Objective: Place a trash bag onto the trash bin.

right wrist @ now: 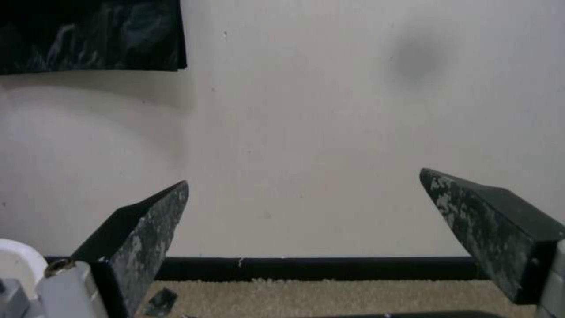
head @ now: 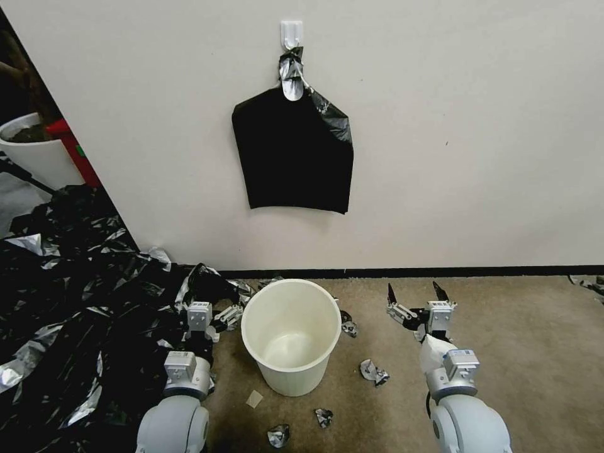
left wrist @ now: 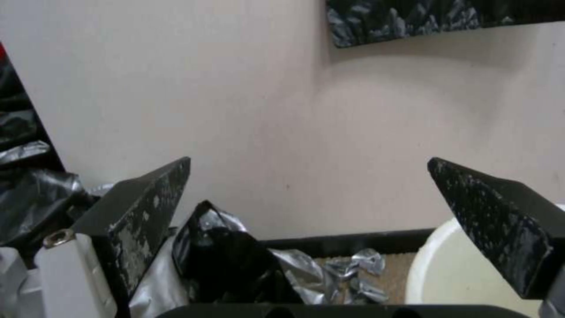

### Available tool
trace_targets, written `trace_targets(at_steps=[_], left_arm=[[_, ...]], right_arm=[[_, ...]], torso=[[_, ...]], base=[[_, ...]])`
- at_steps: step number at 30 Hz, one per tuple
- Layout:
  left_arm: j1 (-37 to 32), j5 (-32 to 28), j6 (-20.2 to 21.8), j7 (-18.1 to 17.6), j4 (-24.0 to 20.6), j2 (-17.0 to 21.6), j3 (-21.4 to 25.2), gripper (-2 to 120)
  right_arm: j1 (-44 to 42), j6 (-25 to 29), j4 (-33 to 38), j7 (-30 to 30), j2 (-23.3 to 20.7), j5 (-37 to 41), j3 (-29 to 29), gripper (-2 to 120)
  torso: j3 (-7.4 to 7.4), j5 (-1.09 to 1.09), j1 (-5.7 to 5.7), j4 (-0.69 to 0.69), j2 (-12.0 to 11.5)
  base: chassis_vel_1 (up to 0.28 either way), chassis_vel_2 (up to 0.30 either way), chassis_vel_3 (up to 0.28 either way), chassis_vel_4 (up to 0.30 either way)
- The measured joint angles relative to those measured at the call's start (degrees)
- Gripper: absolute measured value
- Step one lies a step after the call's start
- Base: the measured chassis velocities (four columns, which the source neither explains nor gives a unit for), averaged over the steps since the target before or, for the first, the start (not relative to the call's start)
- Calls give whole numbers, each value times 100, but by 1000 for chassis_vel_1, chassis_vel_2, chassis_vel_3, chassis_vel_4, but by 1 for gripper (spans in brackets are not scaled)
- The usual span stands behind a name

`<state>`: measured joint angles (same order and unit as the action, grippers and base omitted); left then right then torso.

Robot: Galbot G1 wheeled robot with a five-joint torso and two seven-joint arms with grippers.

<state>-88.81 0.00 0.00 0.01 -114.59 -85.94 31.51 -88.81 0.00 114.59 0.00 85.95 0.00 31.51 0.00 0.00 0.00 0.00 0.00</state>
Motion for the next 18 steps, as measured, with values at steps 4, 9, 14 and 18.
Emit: trace_targets(at_steps=[4,9,14,18], left_arm=[[0,0,0,0,0,0,0,100],[0,0,0,0,0,0,0,100],[0,0,0,0,0,0,0,100],[0,0,0,0,0,0,0,100]], right_arm=[[0,0,0,0,0,0,0,100],[0,0,0,0,0,0,0,100],[0,0,0,0,0,0,0,100],[0,0,0,0,0,0,0,100]], torso=[[0,0,0,0,0],[0,0,0,0,0],[0,0,0,0,0],[0,0,0,0,0]], base=[[0,0,0,0],[0,0,0,0],[0,0,0,0],[0,0,0,0]])
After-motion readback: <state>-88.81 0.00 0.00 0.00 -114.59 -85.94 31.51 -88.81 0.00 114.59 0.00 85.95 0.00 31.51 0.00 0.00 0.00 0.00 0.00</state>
